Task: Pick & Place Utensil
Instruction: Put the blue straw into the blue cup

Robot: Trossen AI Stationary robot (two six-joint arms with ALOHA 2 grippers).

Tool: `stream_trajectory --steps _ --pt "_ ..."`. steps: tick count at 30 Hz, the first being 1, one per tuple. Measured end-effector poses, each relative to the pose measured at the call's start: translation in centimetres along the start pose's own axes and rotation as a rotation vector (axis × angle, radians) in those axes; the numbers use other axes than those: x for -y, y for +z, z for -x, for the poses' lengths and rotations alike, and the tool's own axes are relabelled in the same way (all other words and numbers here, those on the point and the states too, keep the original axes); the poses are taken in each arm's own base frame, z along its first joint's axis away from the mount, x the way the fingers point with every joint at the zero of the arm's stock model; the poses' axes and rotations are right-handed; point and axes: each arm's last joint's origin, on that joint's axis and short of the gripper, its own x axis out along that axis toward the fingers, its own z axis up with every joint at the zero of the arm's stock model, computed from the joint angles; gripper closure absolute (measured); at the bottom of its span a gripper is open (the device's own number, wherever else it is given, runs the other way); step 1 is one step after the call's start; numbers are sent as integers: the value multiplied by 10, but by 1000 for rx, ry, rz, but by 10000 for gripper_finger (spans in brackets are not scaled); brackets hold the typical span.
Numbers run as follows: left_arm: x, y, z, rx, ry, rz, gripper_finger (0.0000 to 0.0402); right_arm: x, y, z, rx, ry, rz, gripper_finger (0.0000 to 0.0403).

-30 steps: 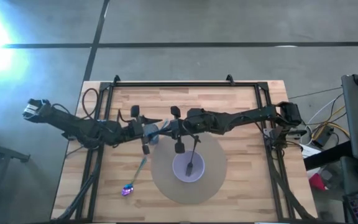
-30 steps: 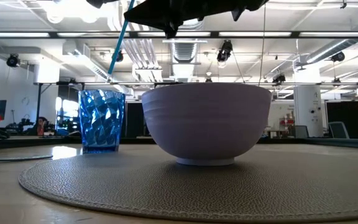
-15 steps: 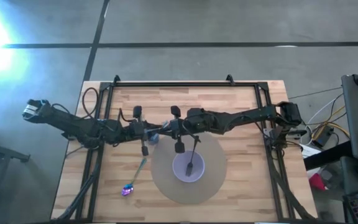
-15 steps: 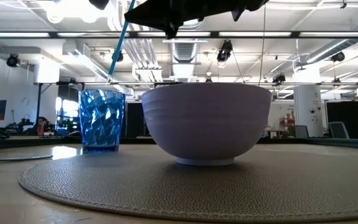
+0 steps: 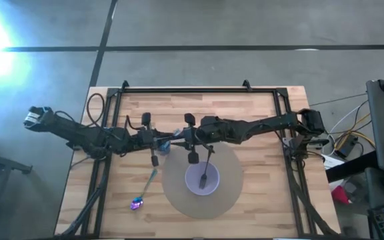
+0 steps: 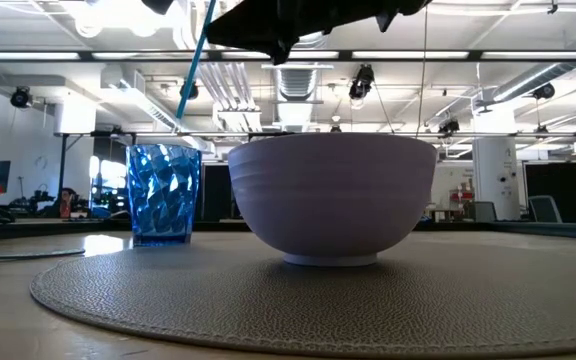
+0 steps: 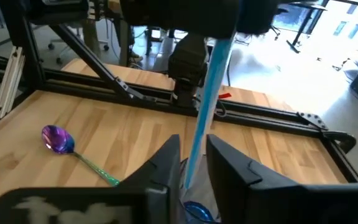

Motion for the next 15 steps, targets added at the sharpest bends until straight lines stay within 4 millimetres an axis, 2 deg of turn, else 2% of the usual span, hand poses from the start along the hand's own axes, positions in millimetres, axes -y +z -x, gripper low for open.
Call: stream_trajectory --steps 7,12,15 --pt "-9 3 11 -13 87 1 401 3 17 31 -76 -8 0 270" --pt "-12 3 16 -30 114 16 401 3 31 62 -136 0 4 248" --pt "-11 -4 16 -46 136 10 401 3 36 82 -187 8 4 241"
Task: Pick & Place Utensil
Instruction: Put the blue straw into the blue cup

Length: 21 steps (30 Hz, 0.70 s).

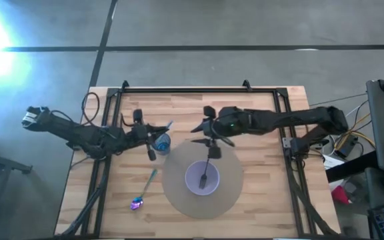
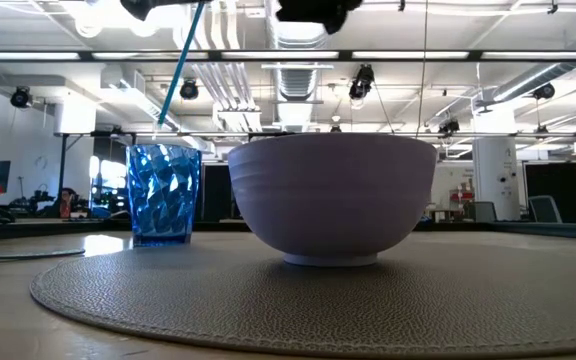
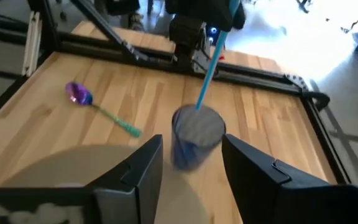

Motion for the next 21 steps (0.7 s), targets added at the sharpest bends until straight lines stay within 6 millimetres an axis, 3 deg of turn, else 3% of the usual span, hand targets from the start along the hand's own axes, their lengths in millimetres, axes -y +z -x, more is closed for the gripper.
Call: stream_trajectory --steps 9,21 --pt "1 -32 2 37 66 55 401 -3 -2 52 -89 17 -16 236" --pt "-8 -71 18 166 76 207 402 -17 -42 84 -72 40 -84 252"
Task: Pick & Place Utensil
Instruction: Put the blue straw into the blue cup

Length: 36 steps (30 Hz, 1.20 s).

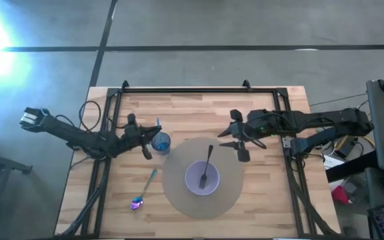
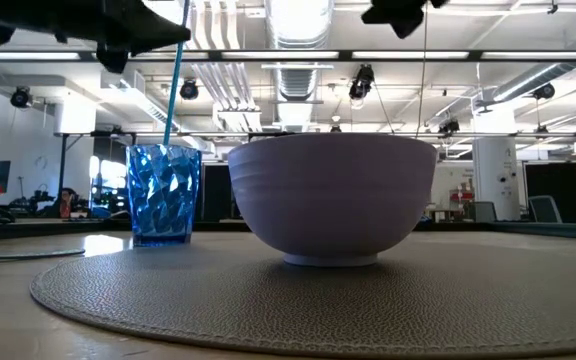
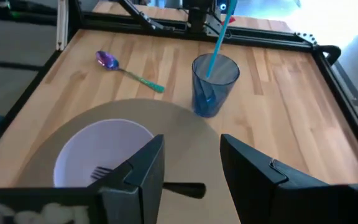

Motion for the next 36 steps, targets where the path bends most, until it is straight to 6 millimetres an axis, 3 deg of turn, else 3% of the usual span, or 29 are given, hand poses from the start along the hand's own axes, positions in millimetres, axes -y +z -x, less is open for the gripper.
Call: stream_trajectory --steps 8,18,36 --pt "-7 -29 7 10 96 70 401 -1 -26 4 46 0 -77 265" --pt "-6 -41 2 -32 192 106 401 -2 -47 1 60 1 -134 275" --pt "-6 -54 1 -77 250 120 394 -2 -51 -1 52 2 -155 277"
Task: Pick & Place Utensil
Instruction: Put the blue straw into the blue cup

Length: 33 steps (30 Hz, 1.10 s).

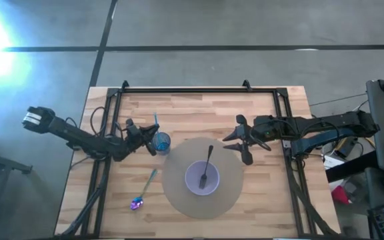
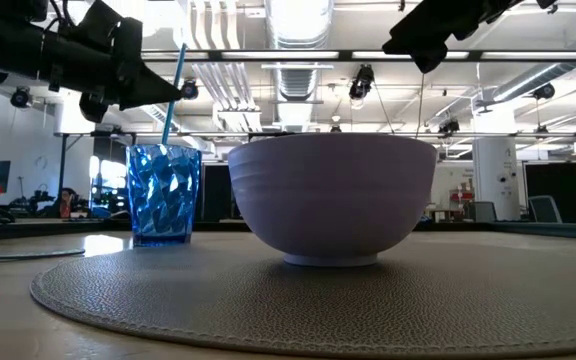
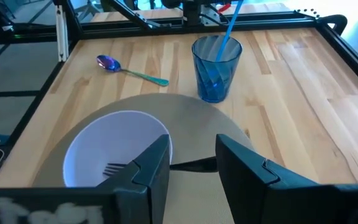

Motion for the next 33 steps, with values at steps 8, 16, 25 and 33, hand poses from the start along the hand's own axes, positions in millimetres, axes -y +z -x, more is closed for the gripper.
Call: stream_trajectory --steps 8,16,25,33 --pt "0 -3 0 -18 0 -7 392 0 0 0 -2 0 0 287" --pt "-1 -3 0 -19 1 -24 380 0 0 0 -3 0 -18 290" --pt "0 -3 0 -18 1 -46 303 0 0 0 -4 0 -19 279" --pt "-1 -1 0 -5 60 -43 244 0 -1 0 -6 0 -18 284"
